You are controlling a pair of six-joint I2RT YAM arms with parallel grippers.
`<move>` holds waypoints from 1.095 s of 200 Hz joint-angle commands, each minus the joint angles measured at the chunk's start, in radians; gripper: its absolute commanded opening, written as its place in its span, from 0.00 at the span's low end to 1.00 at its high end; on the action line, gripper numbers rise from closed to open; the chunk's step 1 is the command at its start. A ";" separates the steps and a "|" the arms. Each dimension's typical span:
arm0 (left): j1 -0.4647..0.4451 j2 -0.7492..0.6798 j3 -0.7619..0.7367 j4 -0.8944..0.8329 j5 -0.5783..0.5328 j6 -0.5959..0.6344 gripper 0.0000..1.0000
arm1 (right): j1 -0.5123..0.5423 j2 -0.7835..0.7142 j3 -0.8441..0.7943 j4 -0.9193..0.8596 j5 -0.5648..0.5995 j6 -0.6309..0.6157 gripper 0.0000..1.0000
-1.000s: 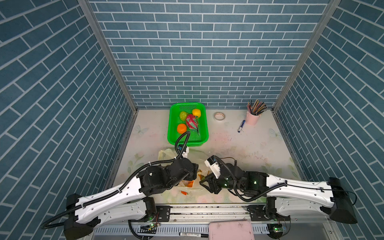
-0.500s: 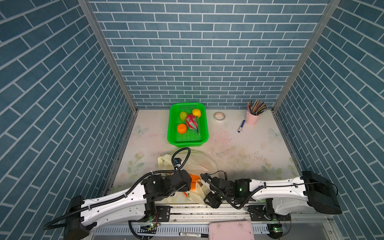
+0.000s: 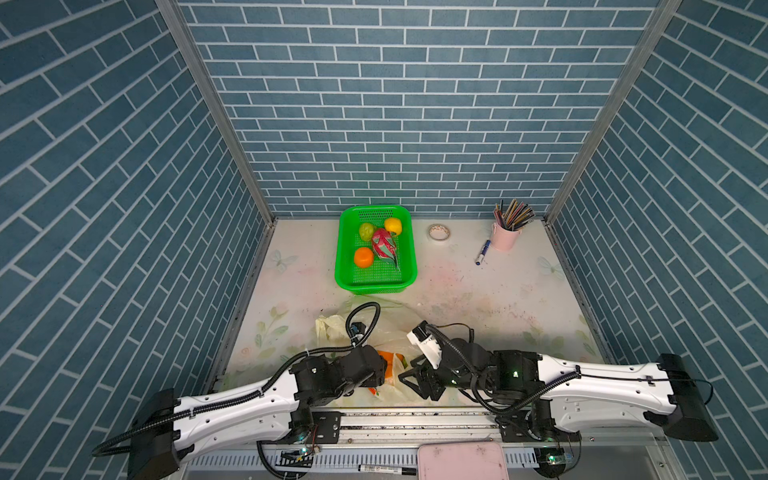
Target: Untie the knot of the plastic bag and take out the fruit
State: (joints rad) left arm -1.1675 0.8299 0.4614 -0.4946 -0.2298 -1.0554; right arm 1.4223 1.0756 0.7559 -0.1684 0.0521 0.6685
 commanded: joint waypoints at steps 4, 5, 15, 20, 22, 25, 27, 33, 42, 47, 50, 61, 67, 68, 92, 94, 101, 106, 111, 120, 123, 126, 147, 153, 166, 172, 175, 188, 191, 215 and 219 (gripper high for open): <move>0.020 0.014 0.039 0.024 -0.054 0.046 0.69 | -0.003 0.001 0.004 0.018 0.100 -0.026 0.55; 0.021 0.015 0.040 0.024 -0.054 0.048 0.69 | -0.004 0.002 0.005 0.019 0.101 -0.026 0.55; 0.041 0.026 0.042 0.023 -0.047 0.061 0.70 | -0.009 0.012 0.014 0.039 0.096 -0.031 0.55; 0.055 0.029 0.044 0.021 -0.038 0.069 0.70 | -0.010 0.020 0.015 0.060 0.086 -0.039 0.55; 0.061 0.029 0.044 0.020 -0.034 0.071 0.70 | -0.010 0.022 0.016 0.068 0.082 -0.043 0.55; 0.069 0.030 0.044 0.018 -0.027 0.074 0.70 | -0.010 0.025 0.015 0.082 0.077 -0.049 0.55; 0.075 0.029 0.045 0.016 -0.022 0.077 0.70 | -0.010 0.027 0.014 0.091 0.073 -0.051 0.55; 0.091 0.027 0.048 0.012 -0.008 0.084 0.70 | -0.011 0.038 0.015 0.114 0.059 -0.063 0.55; 0.116 0.017 0.050 0.003 0.010 0.097 0.70 | -0.014 0.056 0.020 0.138 0.043 -0.077 0.55; 0.126 0.010 0.051 -0.004 0.017 0.102 0.70 | -0.015 0.071 0.024 0.148 0.042 -0.081 0.55; 0.131 0.004 0.051 -0.009 0.021 0.104 0.70 | -0.017 0.079 0.027 0.154 0.042 -0.081 0.55; 0.143 -0.016 0.050 -0.030 0.033 0.101 0.70 | -0.035 0.111 0.040 0.171 0.027 -0.072 0.55; 0.144 -0.026 0.048 -0.043 0.038 0.094 0.70 | -0.052 0.133 0.046 0.179 0.009 -0.056 0.53; 0.145 -0.028 0.048 -0.045 0.039 0.092 0.70 | -0.054 0.138 0.048 0.180 0.008 -0.052 0.53; 0.146 -0.079 0.033 -0.090 0.057 0.035 0.70 | -0.095 0.210 0.054 0.218 -0.051 -0.037 0.48; 0.148 -0.083 0.031 -0.092 0.060 0.032 0.70 | -0.095 0.216 0.052 0.226 -0.051 -0.042 0.48; 0.150 -0.094 0.022 -0.096 0.070 0.022 0.70 | -0.099 0.239 0.055 0.237 -0.052 -0.048 0.48; 0.152 -0.101 0.018 -0.096 0.078 0.019 0.70 | -0.104 0.260 0.065 0.230 -0.058 -0.054 0.47; 0.152 -0.105 0.015 -0.095 0.084 0.016 0.70 | -0.109 0.281 0.080 0.218 -0.065 -0.058 0.47; 0.152 -0.109 0.009 -0.099 0.093 0.010 0.70 | -0.115 0.318 0.104 0.187 -0.066 -0.068 0.47; 0.152 -0.110 0.008 -0.100 0.095 0.008 0.70 | -0.117 0.330 0.107 0.177 -0.063 -0.074 0.46; 0.152 -0.110 0.006 -0.102 0.097 0.008 0.70 | -0.118 0.340 0.112 0.169 -0.058 -0.078 0.46; 0.155 -0.110 -0.004 -0.101 0.106 0.005 0.70 | -0.129 0.396 0.105 0.150 -0.020 -0.087 0.45; 0.155 -0.110 -0.006 -0.097 0.107 0.005 0.70 | -0.135 0.408 0.107 0.141 -0.004 -0.086 0.45; 0.157 -0.111 -0.011 -0.089 0.111 0.006 0.70 | -0.147 0.429 0.123 0.092 0.049 -0.078 0.45; 0.158 -0.110 -0.012 -0.087 0.113 0.008 0.70 | -0.152 0.438 0.126 0.072 0.069 -0.079 0.45; 0.158 -0.110 -0.012 -0.087 0.115 0.008 0.70 | -0.153 0.441 0.125 0.065 0.074 -0.081 0.45; 0.160 -0.110 -0.011 -0.087 0.118 0.014 0.70 | -0.154 0.453 0.112 0.041 0.070 -0.107 0.45; 0.158 -0.110 -0.010 -0.086 0.119 0.015 0.70 | -0.153 0.455 0.103 0.041 0.059 -0.113 0.45; 0.160 -0.109 -0.022 -0.063 0.137 0.035 0.70 | -0.146 0.455 0.001 0.091 -0.030 -0.155 0.46; 0.160 -0.106 -0.027 -0.053 0.146 0.041 0.70 | -0.144 0.456 -0.011 0.099 -0.037 -0.161 0.46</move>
State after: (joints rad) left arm -1.0130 0.7242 0.4591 -0.5659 -0.0994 -1.0344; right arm 1.2686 1.5223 0.8219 -0.0586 0.0624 0.5724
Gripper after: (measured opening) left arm 0.702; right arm 0.457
